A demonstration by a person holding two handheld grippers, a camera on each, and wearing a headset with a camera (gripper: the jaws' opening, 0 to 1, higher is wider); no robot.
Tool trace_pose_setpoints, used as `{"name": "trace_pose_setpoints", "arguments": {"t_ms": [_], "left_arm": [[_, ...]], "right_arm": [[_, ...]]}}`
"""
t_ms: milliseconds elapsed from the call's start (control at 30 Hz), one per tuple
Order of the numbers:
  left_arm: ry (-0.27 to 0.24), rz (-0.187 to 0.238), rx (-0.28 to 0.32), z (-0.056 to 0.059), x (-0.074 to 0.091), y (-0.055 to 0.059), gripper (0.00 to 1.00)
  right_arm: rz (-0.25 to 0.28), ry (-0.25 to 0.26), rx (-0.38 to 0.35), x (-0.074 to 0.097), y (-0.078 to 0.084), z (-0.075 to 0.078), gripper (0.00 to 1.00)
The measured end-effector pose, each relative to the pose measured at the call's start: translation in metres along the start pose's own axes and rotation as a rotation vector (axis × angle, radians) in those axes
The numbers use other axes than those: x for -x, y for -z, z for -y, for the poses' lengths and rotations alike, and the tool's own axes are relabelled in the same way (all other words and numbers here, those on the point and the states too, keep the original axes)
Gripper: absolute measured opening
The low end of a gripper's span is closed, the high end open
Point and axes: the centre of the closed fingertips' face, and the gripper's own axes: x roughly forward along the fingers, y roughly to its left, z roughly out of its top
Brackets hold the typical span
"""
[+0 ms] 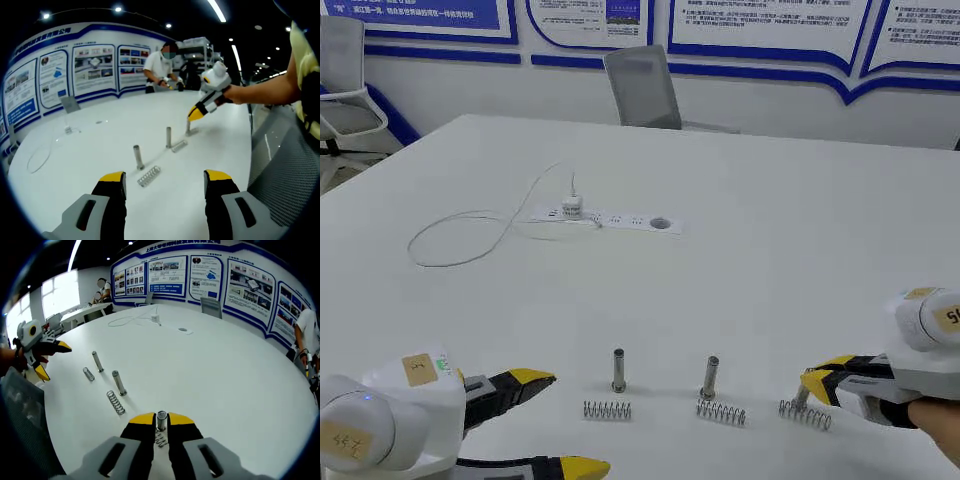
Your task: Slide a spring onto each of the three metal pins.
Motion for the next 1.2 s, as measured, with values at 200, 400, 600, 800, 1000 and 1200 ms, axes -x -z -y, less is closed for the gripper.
{"name": "trace_pose_setpoints", "arguments": {"t_ms": [200, 400, 600, 800, 1000, 1200], "left_arm": [[-0.001, 0.001, -0.001, -0.001, 0.001, 0.0, 0.64], [-0.002, -0.002, -0.003, -0.001, 0.002, 0.0, 0.64], [-0.003, -0.002, -0.004, -0.001, 0.002, 0.0, 0.64], [-0.001, -0.004, -0.006, 0.0, 0.001, -0.001, 0.64], [-0.005, -0.007, -0.005, -0.001, 0.003, 0.0, 0.64], [-0.009, -0.008, -0.002, -0.002, 0.003, 0.0, 0.64]], "right_arm": [[0.011, -0.002, 0.011, 0.004, -0.003, 0.0, 0.12], [0.018, -0.004, 0.022, 0.012, 0.0, 0.006, 0.14], [-0.001, -0.053, 0.049, 0.012, 0.014, 0.008, 0.15], [-0.02, -0.096, 0.085, 0.009, 0.022, 0.005, 0.16], [-0.032, -0.163, 0.122, 0.005, 0.029, -0.003, 0.16], [-0.051, -0.199, 0.134, 0.001, 0.038, -0.003, 0.16]]}}
